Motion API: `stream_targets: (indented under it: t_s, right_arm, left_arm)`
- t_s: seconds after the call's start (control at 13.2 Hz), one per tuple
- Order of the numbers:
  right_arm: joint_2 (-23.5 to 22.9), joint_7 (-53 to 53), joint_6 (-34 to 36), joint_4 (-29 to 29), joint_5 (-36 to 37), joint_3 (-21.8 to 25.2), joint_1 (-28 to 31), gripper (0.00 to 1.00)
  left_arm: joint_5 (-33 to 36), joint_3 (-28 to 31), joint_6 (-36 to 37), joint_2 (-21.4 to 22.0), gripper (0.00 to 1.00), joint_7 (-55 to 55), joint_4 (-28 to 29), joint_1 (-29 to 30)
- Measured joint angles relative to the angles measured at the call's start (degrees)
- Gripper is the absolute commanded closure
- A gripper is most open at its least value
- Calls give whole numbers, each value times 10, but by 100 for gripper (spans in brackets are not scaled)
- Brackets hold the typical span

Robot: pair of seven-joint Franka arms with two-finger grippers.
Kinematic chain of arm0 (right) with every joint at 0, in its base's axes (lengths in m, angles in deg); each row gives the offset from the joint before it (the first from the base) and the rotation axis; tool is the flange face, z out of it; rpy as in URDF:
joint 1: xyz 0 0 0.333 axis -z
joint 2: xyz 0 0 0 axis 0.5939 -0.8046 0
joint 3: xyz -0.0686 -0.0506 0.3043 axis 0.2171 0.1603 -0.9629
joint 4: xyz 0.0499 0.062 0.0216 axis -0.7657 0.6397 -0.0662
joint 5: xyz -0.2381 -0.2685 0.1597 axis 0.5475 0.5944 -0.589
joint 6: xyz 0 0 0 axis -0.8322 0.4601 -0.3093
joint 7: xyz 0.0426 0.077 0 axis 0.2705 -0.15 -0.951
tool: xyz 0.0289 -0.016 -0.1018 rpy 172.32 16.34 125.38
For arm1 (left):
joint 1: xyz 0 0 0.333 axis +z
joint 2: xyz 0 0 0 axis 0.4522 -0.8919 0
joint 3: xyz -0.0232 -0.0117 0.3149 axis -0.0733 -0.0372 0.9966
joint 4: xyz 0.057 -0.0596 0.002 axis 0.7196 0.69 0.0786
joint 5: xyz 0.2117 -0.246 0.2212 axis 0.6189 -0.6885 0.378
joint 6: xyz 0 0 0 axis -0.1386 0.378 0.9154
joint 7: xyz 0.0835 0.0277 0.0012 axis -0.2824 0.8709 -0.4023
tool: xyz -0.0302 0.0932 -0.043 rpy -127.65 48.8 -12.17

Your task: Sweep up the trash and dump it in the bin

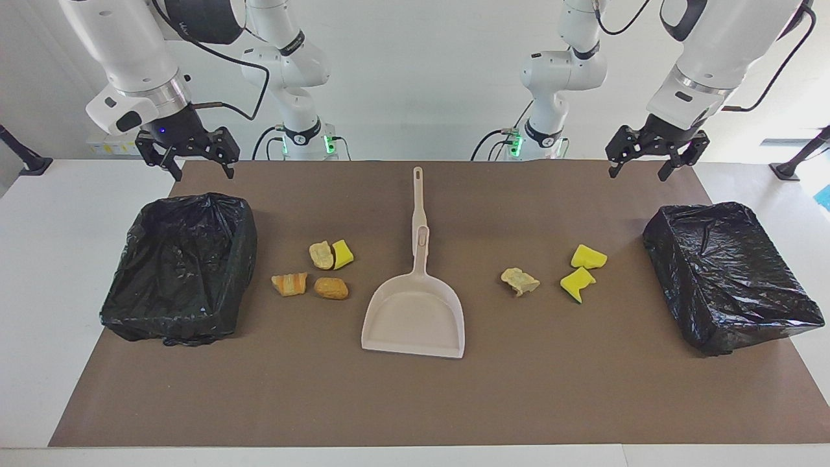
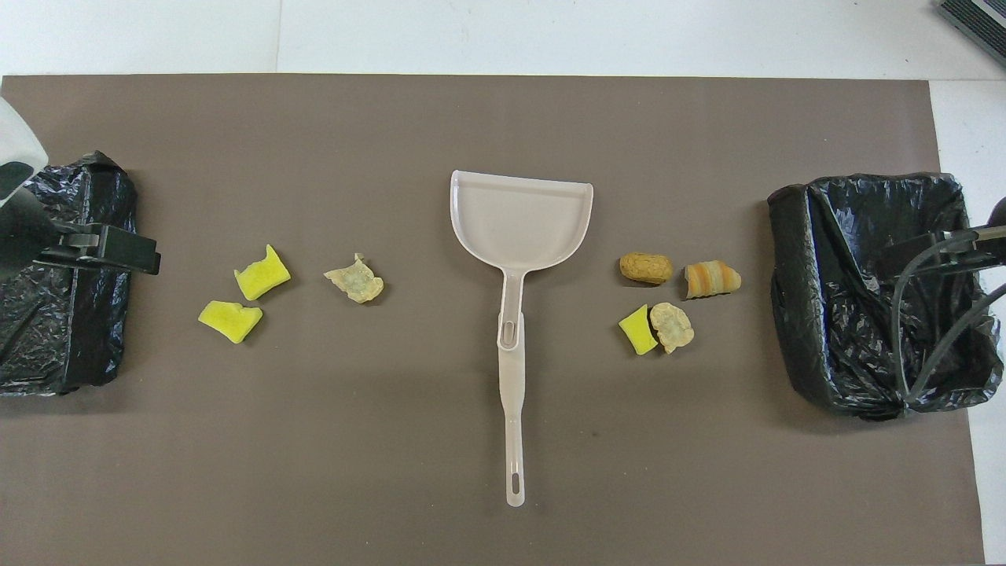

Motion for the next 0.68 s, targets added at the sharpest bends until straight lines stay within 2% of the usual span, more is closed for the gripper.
stream_targets:
  t_s: [0.38,0.68]
  right_arm:
    - [0,0,1,0,0,2,0,0]
    - [5,0,4,11,0,1,0,0]
  left_arm:
    - [-1,-14,3,19,0,1,32,-30]
    - [-7,-18,7,49,0,2,69,-104]
